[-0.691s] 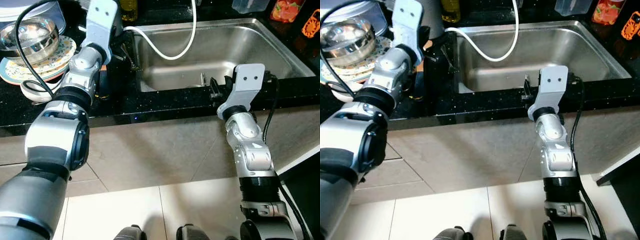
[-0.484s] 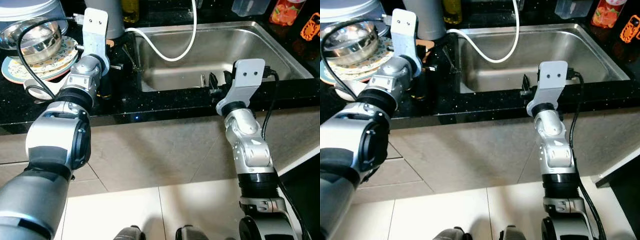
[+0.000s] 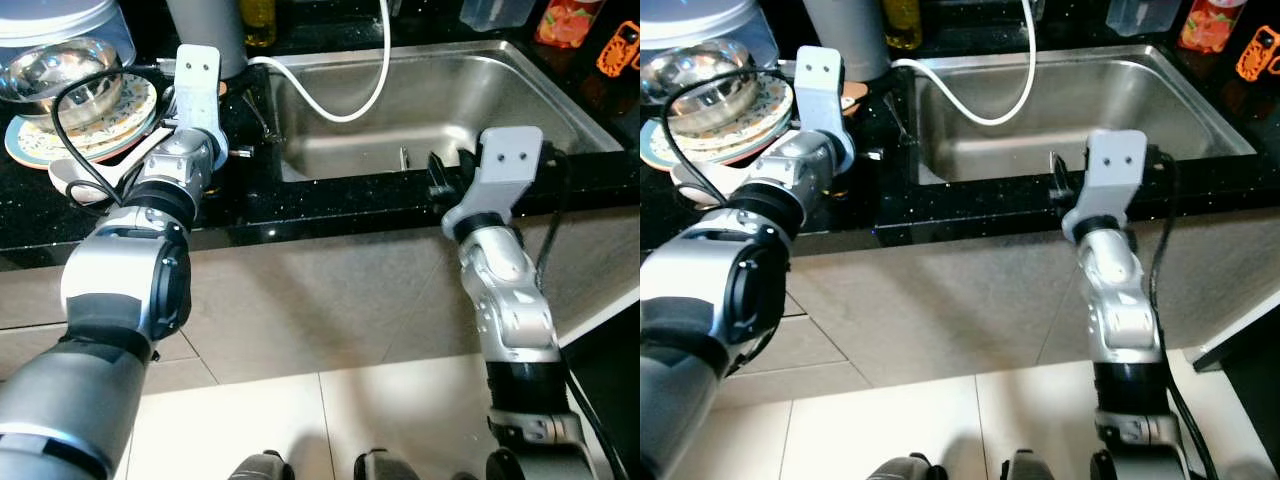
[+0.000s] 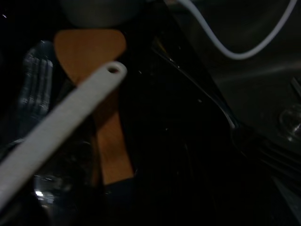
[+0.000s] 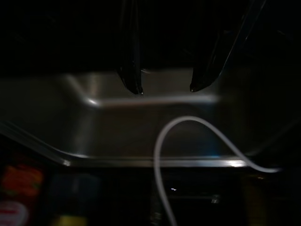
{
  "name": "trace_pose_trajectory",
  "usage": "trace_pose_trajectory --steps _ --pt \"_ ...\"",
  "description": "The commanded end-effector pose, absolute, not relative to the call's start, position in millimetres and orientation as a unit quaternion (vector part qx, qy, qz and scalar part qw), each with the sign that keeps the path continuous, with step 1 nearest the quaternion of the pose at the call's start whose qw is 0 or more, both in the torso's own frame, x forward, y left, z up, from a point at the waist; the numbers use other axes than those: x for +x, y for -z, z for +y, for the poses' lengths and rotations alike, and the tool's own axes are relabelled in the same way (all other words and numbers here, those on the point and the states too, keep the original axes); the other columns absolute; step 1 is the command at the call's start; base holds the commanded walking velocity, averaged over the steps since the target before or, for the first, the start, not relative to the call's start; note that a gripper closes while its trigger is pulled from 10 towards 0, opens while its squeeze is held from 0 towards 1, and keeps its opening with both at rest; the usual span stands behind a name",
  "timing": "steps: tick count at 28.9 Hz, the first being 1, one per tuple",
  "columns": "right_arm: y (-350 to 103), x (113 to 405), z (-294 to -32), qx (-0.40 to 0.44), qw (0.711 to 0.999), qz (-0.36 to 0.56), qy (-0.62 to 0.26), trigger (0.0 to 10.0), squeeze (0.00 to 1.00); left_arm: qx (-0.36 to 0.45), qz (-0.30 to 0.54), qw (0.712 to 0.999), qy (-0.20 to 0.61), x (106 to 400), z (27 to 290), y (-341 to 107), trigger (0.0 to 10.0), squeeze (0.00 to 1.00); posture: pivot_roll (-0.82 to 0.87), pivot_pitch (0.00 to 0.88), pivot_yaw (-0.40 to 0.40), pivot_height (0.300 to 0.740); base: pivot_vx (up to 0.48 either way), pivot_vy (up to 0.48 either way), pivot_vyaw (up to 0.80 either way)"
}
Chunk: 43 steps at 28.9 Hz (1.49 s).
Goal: Kitchen organization
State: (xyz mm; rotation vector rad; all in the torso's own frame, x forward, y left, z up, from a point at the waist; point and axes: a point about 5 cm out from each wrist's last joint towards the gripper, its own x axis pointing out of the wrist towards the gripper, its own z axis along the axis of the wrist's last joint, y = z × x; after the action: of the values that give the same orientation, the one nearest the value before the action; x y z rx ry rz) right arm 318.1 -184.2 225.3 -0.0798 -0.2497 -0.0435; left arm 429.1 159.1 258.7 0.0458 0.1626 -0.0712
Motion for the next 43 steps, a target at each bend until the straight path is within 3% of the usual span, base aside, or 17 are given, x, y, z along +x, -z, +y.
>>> trace_pose_trajectory --steps 1,6,12,14,18,21,24,28,29,35,43 --pt "-225 310 -191 -0.044 0.991 -0.12 0.038 10.0 0.0 0.008 0.107 0.993 0.041 428 155 -246 10.0 0.0 -0.09 0.159 0.101 0.74 0.0 0.0 0.0" --pt "-223 286 -209 -0.057 0.989 -0.11 0.079 10.0 0.0 -0.011 0.103 0.993 0.052 428 154 -247 10.0 0.0 -0.16 0.217 0.131 0.74 0.0 0.0 0.0" --pt "-222 276 -213 -0.061 0.989 -0.102 0.091 10.0 0.0 -0.014 0.099 0.99 0.096 428 140 -250 10.0 0.0 -0.17 0.235 0.133 0.74 0.0 0.0 0.0" --pt "-222 275 -211 -0.059 0.989 -0.1 0.088 10.0 0.0 -0.028 0.094 0.981 0.166 427 120 -255 10.0 0.0 -0.17 0.227 0.131 0.74 0.0 0.0 0.0" --pt "-224 278 -208 -0.057 0.99 -0.101 0.083 10.0 0.0 -0.02 0.068 0.972 0.224 426 105 -267 10.0 0.0 -0.16 0.202 0.128 0.74 0.0 0.0 0.0" --pt "-225 279 -207 -0.055 0.99 -0.103 0.081 10.0 0.0 -0.004 0.058 0.971 0.233 426 104 -270 10.0 0.0 -0.15 0.189 0.128 0.74 0.0 0.0 0.0" --pt "-228 287 -204 -0.049 0.99 -0.112 0.074 10.0 0.0 0.047 -0.004 0.964 0.261 425 108 -291 10.0 0.0 -0.12 0.141 0.122 0.74 0.0 0.0 0.0" --pt "-229 296 -200 -0.039 0.99 -0.117 0.061 10.0 0.0 0.124 -0.109 0.964 0.207 423 125 -313 10.0 0.0 -0.06 0.088 0.098 0.74 0.0 0.0 0.0" --pt "-231 305 -193 -0.031 0.991 -0.123 0.043 10.0 0.0 0.179 -0.15 0.958 0.164 419 138 -317 10.0 0.0 -0.02 0.062 0.079 0.74 0.0 0.0 0.0" --pt "-232 317 -183 -0.024 0.992 -0.126 0.016 10.0 0.0 0.258 -0.123 0.951 0.116 416 148 -300 10.0 0.0 0.04 0.031 0.046 0.74 0.0 0.0 0.0" --pt "-235 330 -171 -0.021 0.991 -0.131 -0.015 10.0 0.0 0.219 -0.099 0.968 0.069 399 165 -295 10.0 0.0 0.09 0.0 0.006 0.74 0.0 0.0 0.0"
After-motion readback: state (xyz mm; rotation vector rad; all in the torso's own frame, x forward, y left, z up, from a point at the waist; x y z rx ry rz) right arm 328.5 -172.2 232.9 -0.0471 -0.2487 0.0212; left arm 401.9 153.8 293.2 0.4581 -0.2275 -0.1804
